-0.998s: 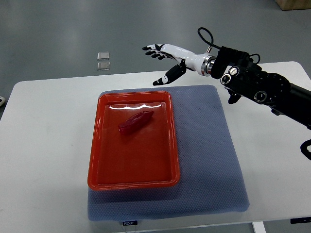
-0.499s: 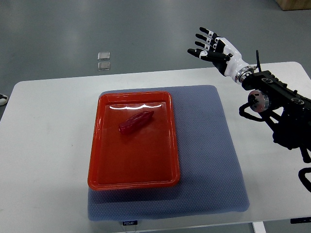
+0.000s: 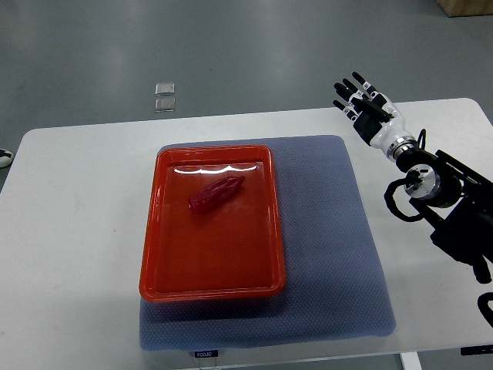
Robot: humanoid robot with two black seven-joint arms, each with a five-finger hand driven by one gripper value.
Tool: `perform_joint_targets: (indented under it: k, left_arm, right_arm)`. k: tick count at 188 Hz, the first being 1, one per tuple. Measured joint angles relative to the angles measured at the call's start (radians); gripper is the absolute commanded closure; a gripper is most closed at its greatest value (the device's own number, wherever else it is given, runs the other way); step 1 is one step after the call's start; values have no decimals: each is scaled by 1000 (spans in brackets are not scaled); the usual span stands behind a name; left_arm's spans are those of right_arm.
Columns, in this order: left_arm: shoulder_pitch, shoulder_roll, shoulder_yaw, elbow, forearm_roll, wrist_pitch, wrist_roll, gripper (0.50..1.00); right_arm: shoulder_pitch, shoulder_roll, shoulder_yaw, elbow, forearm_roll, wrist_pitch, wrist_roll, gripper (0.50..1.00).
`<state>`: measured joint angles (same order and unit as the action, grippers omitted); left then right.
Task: Place red pepper on red tray
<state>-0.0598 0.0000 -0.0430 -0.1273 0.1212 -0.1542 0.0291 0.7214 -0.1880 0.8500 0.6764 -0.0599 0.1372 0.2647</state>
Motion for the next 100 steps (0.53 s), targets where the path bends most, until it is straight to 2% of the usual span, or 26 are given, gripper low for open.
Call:
perform_joint_targets:
  k: [53, 100]
  left_arm:
    - [0, 0, 0, 0, 0, -1, 0, 500]
    - [0, 0, 0, 0, 0, 0, 0, 500]
  right_arm:
    - [-5, 2, 16, -63, 0, 1, 24, 585]
    - [-2, -6, 15, -70, -1, 7, 40, 587]
